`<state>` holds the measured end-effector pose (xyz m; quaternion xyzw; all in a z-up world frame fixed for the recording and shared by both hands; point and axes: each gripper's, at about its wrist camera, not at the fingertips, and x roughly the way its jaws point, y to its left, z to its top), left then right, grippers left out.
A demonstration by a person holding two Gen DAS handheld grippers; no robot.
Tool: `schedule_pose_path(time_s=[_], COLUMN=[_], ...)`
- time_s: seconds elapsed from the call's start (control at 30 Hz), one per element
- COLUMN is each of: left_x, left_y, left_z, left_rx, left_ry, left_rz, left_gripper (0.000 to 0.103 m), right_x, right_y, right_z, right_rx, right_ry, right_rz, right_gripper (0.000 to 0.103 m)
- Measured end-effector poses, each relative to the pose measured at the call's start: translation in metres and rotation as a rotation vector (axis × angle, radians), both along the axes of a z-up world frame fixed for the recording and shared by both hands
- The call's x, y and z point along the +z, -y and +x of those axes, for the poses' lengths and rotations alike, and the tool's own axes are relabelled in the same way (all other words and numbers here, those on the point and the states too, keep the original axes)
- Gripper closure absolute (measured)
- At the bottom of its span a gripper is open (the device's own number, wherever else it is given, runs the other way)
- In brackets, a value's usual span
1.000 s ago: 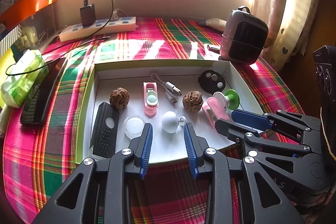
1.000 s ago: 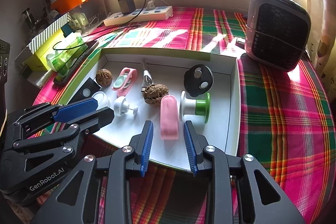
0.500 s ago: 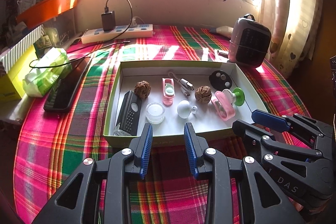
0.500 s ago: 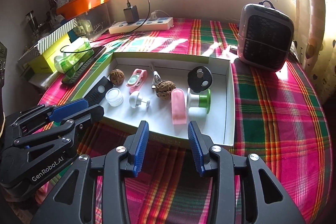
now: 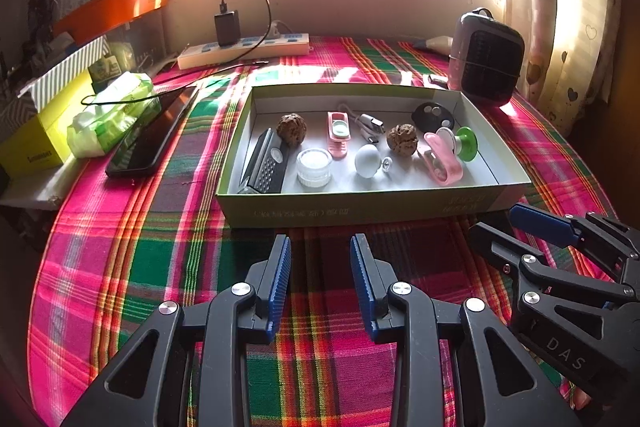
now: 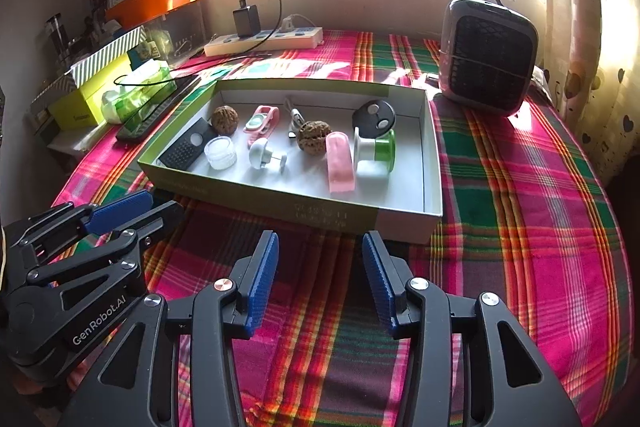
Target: Organize objects
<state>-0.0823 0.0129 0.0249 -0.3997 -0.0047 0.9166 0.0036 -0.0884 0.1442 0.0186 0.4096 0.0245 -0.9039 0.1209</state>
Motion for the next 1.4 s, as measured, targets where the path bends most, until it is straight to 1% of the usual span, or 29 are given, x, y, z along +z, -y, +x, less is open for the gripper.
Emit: schedule_pose_path(time_s=[0.1, 0.17, 0.47, 0.7, 0.83, 1.03, 1.4], left_x=[-0.007, -0.010, -0.020, -0.021, -0.020, -0.020, -0.021], left_y=[-0.001, -0.001, 0.001, 0.001, 0.002, 0.002, 0.001], left_z=[0.003, 0.004, 0.006, 0.006, 0.005, 0.003, 0.003], left_rx=[0.006, 0.011, 0.035, 0.037, 0.036, 0.033, 0.033], left_ry=[0.024, 0.034, 0.070, 0.061, 0.062, 0.064, 0.064], left_rz=[-0.019, -0.023, -0.015, -0.006, 0.009, 0.000, 0.000], left_gripper=[0.074, 0.074, 0.073, 0.070, 0.067, 0.065, 0.065], right_x=[-0.006, -0.008, -0.016, -0.019, -0.020, -0.020, -0.021], right_y=[-0.002, -0.003, -0.010, -0.011, -0.013, -0.015, -0.016], right_z=[0.001, 0.002, 0.001, 0.001, -0.002, -0.004, -0.004], right_rx=[-0.022, -0.033, -0.072, -0.077, -0.096, -0.115, -0.117], right_ry=[0.019, 0.019, 0.043, 0.048, 0.053, 0.060, 0.060], right_rz=[0.010, 0.019, 0.048, 0.059, 0.062, 0.065, 0.064], right_gripper=[0.055, 0.050, 0.047, 0.043, 0.036, 0.029, 0.027])
